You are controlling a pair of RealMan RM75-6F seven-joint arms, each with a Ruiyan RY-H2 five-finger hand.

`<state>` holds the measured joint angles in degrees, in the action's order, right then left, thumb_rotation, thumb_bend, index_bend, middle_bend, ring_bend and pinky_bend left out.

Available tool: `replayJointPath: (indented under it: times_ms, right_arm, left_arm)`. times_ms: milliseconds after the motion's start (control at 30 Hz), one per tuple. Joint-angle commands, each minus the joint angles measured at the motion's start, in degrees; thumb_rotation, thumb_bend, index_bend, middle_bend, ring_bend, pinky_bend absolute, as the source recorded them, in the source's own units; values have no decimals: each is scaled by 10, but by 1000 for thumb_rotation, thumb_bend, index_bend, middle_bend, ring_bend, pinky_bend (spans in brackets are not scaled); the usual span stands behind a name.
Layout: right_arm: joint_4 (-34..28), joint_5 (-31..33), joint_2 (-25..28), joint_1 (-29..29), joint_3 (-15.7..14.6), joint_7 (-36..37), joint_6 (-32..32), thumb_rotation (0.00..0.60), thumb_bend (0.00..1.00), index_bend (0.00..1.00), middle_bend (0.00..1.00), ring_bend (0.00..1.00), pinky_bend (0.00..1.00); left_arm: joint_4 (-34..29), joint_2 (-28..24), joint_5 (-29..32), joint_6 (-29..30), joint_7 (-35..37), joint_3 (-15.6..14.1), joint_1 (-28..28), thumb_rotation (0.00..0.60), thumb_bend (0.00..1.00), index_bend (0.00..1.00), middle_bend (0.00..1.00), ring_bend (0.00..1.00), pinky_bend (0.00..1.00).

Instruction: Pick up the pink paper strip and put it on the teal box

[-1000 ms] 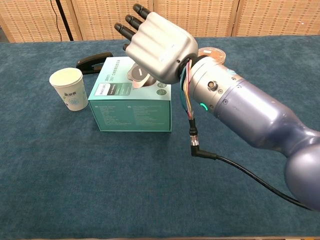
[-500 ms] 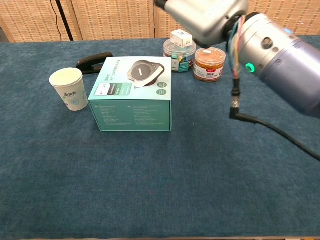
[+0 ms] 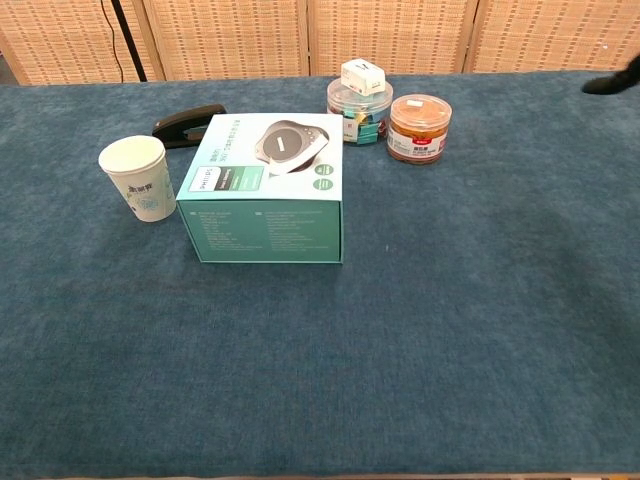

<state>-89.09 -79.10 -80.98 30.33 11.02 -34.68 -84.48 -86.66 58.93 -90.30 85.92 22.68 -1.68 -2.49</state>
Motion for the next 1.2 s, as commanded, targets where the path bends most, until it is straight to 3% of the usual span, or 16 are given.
replayJointPath:
  times_ms: [33,200,467,767,1200]
  right_arm:
    - [-26,1,55,-75,-35,93,-39,600,0,76,0,0,0]
    - [-77,50,93,-140,-59,189,-35,600,0,41,0,0,0]
    - [-47,41,97,-182,-82,294,-20,600,0,51,0,0,0]
    - [-29,21,103,-194,-68,330,-26,600,0,63,0,0,0]
    - [-37,21,113,-205,-52,346,-15,600,0,64,0,0,0]
  left_arm:
    - [-4,-2,3,-1,-1,3,-1,600,0,0,0,0,0]
    - [-25,-10,11,-12,-37,16,-16,600,0,0,0,0,0]
    - [-91,-40,16,-62,-120,27,-54,600,0,0,0,0,0]
    - [-189,-80,13,-137,-216,45,-117,600,0,0,0,0,0]
    - [-300,-75,111,-222,-328,81,-188,600,0,0,0,0,0]
